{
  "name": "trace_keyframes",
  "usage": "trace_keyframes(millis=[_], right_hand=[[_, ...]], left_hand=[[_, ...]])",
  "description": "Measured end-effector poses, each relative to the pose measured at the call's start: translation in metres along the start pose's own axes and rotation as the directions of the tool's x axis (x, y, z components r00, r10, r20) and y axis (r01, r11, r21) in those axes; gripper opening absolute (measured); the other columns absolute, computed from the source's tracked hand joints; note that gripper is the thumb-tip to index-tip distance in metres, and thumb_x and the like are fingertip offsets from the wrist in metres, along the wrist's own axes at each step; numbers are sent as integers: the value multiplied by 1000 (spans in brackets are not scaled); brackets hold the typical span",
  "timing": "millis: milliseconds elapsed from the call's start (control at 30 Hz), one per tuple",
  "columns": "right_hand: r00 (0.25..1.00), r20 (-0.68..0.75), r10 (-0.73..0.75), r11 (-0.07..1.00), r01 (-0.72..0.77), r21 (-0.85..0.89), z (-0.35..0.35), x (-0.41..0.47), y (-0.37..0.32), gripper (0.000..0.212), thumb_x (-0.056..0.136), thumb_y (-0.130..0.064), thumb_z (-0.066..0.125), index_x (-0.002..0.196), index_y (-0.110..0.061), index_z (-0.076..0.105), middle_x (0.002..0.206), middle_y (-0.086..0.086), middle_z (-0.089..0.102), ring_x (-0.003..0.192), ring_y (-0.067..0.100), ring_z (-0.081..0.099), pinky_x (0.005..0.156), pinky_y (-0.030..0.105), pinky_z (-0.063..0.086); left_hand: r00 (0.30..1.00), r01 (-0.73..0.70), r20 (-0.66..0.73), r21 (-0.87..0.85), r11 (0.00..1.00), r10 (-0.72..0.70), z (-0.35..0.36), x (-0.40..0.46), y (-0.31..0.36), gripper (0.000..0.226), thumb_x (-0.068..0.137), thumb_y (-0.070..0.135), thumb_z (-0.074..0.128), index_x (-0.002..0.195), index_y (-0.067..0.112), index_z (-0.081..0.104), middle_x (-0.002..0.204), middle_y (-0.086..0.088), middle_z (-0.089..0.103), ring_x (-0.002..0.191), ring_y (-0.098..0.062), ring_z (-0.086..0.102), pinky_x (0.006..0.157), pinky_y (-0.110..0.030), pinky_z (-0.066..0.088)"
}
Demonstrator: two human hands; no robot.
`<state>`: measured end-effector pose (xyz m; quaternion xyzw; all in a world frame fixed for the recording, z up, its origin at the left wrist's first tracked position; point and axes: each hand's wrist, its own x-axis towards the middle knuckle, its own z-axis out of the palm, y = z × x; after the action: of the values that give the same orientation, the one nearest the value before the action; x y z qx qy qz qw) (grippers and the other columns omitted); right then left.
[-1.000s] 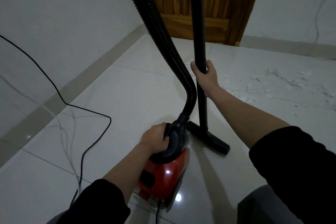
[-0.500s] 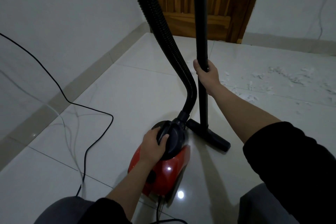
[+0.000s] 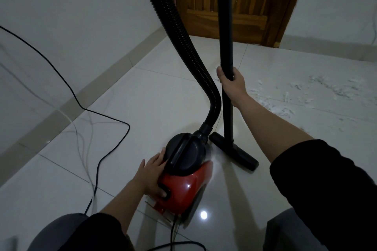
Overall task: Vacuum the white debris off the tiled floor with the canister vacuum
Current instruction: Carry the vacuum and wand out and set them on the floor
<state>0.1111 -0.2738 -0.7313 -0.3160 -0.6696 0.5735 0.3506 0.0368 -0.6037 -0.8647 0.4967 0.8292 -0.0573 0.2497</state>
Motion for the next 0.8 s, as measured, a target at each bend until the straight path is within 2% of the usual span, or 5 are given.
trace_keyframes(millis=[167,400,500,633,800], right_hand=[[1000,10,6,1000,-6,-7,2,2,-2,32,91,-46,64,107,-18,62,89,-5,60,85,10,58,77,21,47],[1000,10,-3,999,3,-32,4,5,-1,29,92,-46,64,104,-19,60,89,-5,59,84,10,58,82,25,49],[1000,11,-1,999,2,-38,6,6,0,30,92,-47,63,103,-19,60,89,-5,58,84,11,58,84,27,50],[1000,3,2,1000,-2,-23,6,8,0,26,92,-46,64,101,-22,60,89,-7,59,87,13,60,85,28,51],[1000,-7,12,1000,-12,-23,2,13,1,28,92,-47,63,102,-21,60,88,-5,58,83,11,58,82,27,51]], left_hand=[[1000,-9,-16,91,996,10,3,3,-3,134,55,56,81,143,44,-20,152,2,-34,146,-25,-8,113,-60,3],[999,-29,-34,144,989,34,5,0,-4,132,61,57,77,136,44,-31,152,-1,-35,146,-26,-9,113,-59,2],[998,-25,-59,151,988,34,9,-1,-5,128,64,56,75,139,42,-28,149,1,-39,146,-24,-9,114,-59,4],[993,-39,-100,167,985,56,10,0,-4,122,68,55,71,143,39,-23,146,3,-38,147,-23,-5,115,-53,15],[989,-29,-141,142,989,49,15,-1,2,125,73,49,68,117,51,-49,146,4,-38,147,-19,-8,115,-54,11]])
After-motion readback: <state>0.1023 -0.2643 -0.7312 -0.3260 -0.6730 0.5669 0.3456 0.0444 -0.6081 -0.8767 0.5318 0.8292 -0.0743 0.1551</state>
